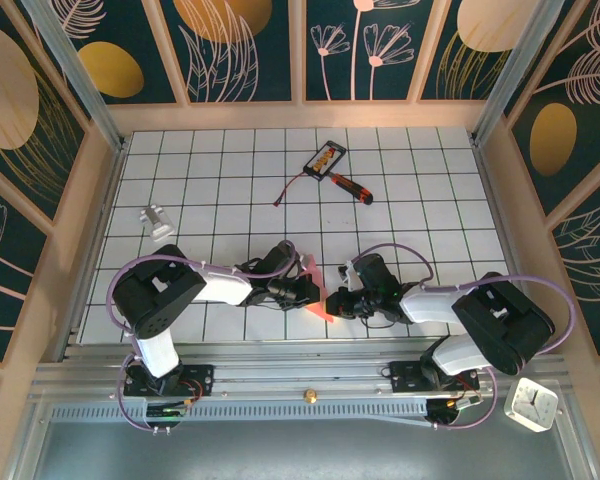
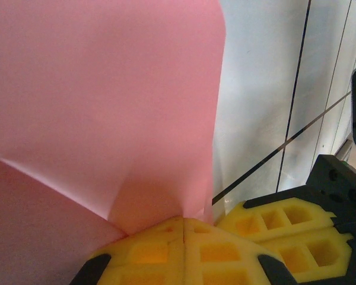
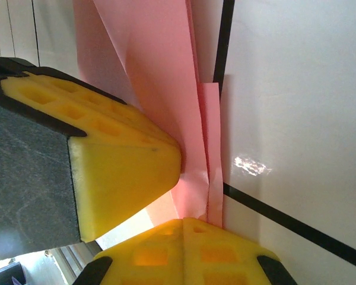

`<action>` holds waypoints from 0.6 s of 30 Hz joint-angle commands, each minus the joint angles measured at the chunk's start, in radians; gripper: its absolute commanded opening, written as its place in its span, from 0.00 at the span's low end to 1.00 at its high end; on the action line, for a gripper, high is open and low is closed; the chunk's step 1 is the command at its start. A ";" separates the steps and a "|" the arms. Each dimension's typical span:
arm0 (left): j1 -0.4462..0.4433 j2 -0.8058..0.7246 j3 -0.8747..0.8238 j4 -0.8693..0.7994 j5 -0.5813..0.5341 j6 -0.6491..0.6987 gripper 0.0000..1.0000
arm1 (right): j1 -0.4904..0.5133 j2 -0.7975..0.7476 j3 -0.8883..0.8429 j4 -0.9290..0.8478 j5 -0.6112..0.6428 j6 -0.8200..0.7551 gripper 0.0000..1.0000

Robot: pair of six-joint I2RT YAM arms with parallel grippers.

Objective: Fold a paper plane with a square sheet of paper (pick it up from the middle)
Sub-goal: Perform the fourth fold on the wing at the bottom-center of the table.

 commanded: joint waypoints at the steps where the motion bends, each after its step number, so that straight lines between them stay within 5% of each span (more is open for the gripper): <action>1: 0.041 0.006 -0.017 -0.027 -0.064 0.006 0.00 | -0.006 0.033 -0.023 -0.179 0.077 -0.022 0.00; 18: 0.222 0.046 0.066 -0.169 -0.081 0.166 0.00 | -0.004 0.050 -0.011 -0.225 0.096 -0.036 0.00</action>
